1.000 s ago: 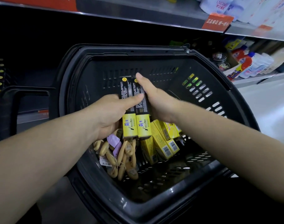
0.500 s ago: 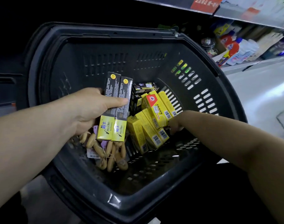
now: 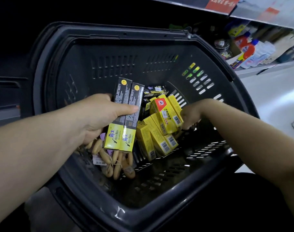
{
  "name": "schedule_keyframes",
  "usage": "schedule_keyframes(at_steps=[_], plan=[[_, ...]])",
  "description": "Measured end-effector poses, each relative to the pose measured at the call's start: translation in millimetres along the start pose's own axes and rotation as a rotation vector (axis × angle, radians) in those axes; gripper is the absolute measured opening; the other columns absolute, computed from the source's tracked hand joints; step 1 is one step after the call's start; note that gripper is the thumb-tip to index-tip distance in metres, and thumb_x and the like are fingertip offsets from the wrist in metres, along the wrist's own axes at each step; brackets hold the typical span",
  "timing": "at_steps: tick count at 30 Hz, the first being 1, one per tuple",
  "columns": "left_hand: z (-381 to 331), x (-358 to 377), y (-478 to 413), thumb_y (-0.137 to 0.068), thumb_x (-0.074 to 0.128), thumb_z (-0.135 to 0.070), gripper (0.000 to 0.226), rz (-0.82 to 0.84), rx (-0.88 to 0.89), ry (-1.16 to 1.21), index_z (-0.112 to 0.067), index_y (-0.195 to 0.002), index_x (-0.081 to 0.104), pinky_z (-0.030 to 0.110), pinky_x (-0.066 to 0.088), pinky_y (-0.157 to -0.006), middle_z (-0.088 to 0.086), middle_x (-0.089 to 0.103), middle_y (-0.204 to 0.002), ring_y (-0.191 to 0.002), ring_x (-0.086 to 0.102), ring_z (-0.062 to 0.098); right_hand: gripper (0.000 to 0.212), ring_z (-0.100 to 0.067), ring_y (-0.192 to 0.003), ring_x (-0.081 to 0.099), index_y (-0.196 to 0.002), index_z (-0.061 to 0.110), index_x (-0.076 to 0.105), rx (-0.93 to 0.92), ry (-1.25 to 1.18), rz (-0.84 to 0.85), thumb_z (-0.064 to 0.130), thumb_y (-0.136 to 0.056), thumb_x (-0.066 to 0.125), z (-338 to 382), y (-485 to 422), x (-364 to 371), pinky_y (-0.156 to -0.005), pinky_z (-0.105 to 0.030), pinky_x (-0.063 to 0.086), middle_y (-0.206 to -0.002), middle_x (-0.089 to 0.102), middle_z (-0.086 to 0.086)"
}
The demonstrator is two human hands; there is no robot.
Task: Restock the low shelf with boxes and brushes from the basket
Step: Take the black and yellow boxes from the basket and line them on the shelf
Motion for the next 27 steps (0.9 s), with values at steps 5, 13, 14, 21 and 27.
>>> schedule_keyframes(at_steps=[5, 13, 14, 21, 27], plan=[[1.0, -1.1, -1.2, -0.078, 0.072, -0.018, 0.038, -0.028, 0.025, 0.078, -0.016, -0.114, 0.060, 0.035, 0.054, -0.065, 0.012, 0.072, -0.096, -0.084, 0.070, 0.026, 0.019, -0.017, -0.085, 0.057, -0.091, 0.026, 0.057, -0.348, -0.405, -0.239, 0.016, -0.079, 0.068, -9.5, 77.1, -38.3, -0.073, -0.028, 0.041, -0.087, 0.064, 0.003], [-4.3, 2.3, 17.5, -0.071, 0.072, -0.041, 0.041, -0.075, 0.133, 0.265, -0.024, -0.107, 0.061, 0.043, 0.056, -0.083, 0.002, 0.075, -0.092, -0.087, 0.071, 0.021, 0.030, -0.023, -0.090, 0.057, -0.111, 0.006, 0.055, -0.959, -1.409, -0.304, 0.013, -0.082, 0.056, 73.5, 126.7, -56.4, -0.084, -0.036, 0.049, -0.101, 0.061, -0.011], [-3.7, 3.5, 21.3, -0.071, 0.072, -0.042, 0.038, -0.089, 0.150, 0.299, -0.026, -0.103, 0.061, 0.045, 0.053, -0.087, 0.000, 0.075, -0.094, -0.089, 0.070, 0.021, 0.037, -0.028, -0.095, 0.056, -0.118, -0.001, 0.051, -0.951, -1.516, -0.337, 0.016, -0.085, 0.056, 83.3, 127.6, -58.4, -0.088, -0.040, 0.048, -0.107, 0.059, -0.017], [-15.7, -9.3, 46.7, -0.078, 0.070, -0.033, 0.031, -0.164, 0.301, 0.492, -0.023, -0.107, 0.062, 0.041, 0.057, -0.079, -0.001, 0.075, -0.095, -0.086, 0.072, 0.020, 0.051, -0.027, -0.088, 0.070, -0.117, 0.004, 0.059, -0.769, -1.681, -0.395, 0.043, -0.085, 0.058, 140.2, 149.3, -63.2, -0.076, -0.037, 0.058, -0.101, 0.072, -0.015], [-27.4, -36.8, 73.3, -0.082, 0.068, -0.030, 0.026, -0.165, 0.362, 0.499, -0.019, -0.104, 0.063, 0.028, 0.055, -0.050, 0.002, 0.075, -0.084, -0.071, 0.073, 0.020, 0.038, -0.027, -0.076, 0.070, -0.109, 0.007, 0.065, -0.798, -1.699, -0.379, 0.036, -0.084, 0.065, 167.2, 170.7, -73.1, -0.069, -0.039, 0.059, -0.096, 0.072, -0.017]])
Point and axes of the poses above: each hand's wrist, its own y-axis away from the middle knuckle, its own x-axis out of the palm, z = x × y, the point moved 2 cm from there along -y, towards the middle knuckle
